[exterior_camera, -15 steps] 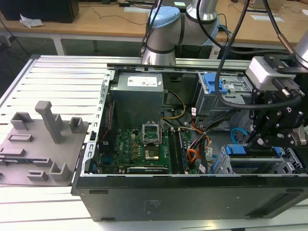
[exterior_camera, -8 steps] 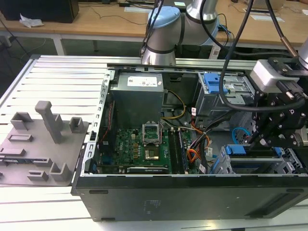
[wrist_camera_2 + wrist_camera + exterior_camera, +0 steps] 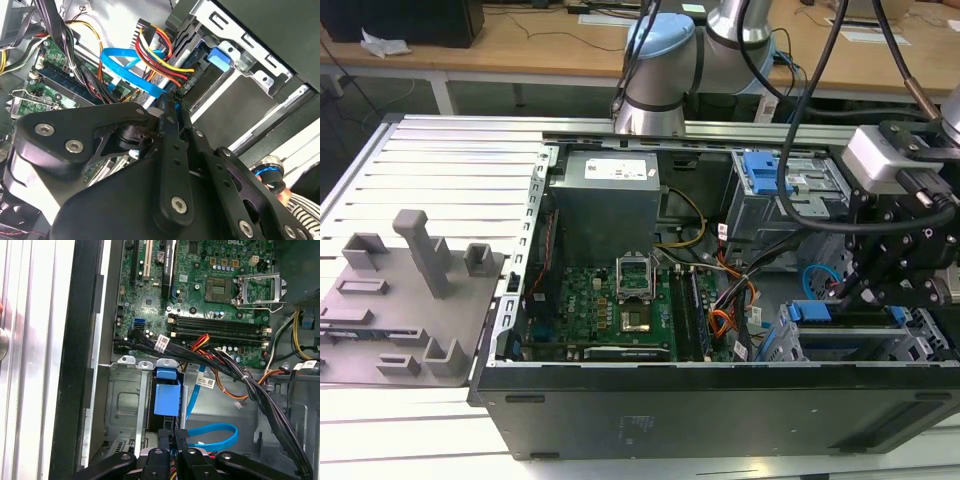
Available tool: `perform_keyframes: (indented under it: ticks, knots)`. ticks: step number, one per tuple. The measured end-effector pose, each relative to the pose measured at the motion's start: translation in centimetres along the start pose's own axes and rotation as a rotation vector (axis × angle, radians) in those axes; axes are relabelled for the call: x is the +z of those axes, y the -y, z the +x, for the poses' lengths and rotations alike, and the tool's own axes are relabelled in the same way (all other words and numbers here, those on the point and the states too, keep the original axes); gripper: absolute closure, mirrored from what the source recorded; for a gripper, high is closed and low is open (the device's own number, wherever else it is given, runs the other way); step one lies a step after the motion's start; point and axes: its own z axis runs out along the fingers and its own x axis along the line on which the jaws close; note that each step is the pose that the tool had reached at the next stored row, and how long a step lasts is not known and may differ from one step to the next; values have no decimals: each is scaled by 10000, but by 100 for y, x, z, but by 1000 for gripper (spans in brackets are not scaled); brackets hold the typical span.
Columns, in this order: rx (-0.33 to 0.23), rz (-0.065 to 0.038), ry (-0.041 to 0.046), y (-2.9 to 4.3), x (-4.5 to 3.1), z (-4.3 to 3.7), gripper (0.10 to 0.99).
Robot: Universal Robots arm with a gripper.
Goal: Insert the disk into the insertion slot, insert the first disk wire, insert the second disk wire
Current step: 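Insert the second disk wire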
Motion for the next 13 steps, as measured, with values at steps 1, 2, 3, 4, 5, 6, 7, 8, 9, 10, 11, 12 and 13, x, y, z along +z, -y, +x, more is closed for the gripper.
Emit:
perform_keyframes:
  ticks: [1, 2, 3, 4, 5, 6, 7, 8, 9, 10, 11, 12, 13]
  knots:
    - [0, -1, -2, 0, -1, 0, 925]
    - [1, -1, -3, -1, -3, 1, 925]
    - [0, -1, 5, 0, 6, 6, 925]
    - [-1, -1, 8, 0, 17, 11, 925]
    - [-1, -1, 5, 1, 29, 17, 925]
    - [0, 0, 3, 1, 37, 20, 925]
    - [0, -1, 2, 2, 45, 23, 925]
    - [0, -2, 4, 2, 50, 24, 925]
    - [-1, -1, 7, 2, 53, 25, 925]
    - [0, -1, 9, 2, 54, 25, 925]
    - [0, -1, 8, 2, 54, 26, 925]
    - [-1, -1, 14, 2, 56, 27, 914]
    - [-1, -1, 15, 2, 57, 28, 914]
